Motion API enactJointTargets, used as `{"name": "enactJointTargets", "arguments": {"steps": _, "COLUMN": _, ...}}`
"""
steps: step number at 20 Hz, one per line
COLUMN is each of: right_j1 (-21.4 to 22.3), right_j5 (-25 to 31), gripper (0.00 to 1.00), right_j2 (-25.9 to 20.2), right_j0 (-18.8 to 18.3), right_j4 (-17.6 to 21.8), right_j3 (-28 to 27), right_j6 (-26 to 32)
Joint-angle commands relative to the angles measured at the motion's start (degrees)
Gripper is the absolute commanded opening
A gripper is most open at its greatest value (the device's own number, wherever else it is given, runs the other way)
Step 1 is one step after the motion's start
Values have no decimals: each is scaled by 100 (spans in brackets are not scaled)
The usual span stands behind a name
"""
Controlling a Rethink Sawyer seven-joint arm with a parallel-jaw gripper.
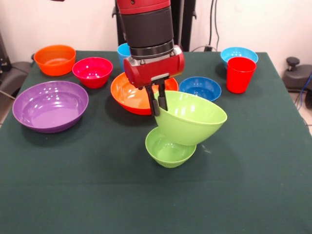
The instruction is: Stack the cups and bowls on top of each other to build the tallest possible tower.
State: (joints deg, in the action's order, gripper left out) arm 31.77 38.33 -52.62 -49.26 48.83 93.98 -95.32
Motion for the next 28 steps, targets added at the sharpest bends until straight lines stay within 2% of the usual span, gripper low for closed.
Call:
{"name": "enactJointTargets", "arguments": {"steps": 1, "right_j1": -7, "right_j5": 874, "gripper": 0, "right_j2": -78, "right_j0": 60, "right_j4": 19, "right_j3": -489, "right_j6": 2296}}
{"name": "enactJointTargets", "arguments": {"steps": 7, "right_j1": -133, "right_j5": 768, "gripper": 0, "right_j2": 46, "right_j0": 97, "right_j4": 123, "right_j3": -482, "right_j6": 2415}}
{"name": "enactJointTargets", "arguments": {"steps": 11, "right_j1": -273, "right_j5": 1034, "gripper": 0, "right_j2": 326, "right_j0": 323, "right_j4": 344, "right_j3": -618, "right_j6": 2651}}
{"name": "enactJointTargets", "arguments": {"steps": 14, "right_j1": -317, "right_j5": 1163, "gripper": 0, "right_j2": 406, "right_j0": 355, "right_j4": 350, "right_j3": -653, "right_j6": 2761}}
{"name": "enactJointTargets", "arguments": {"steps": 28, "right_j1": -384, "right_j5": 1063, "gripper": 0, "right_j2": 401, "right_j0": 352, "right_j4": 442, "right_j3": -629, "right_j6": 2695}}
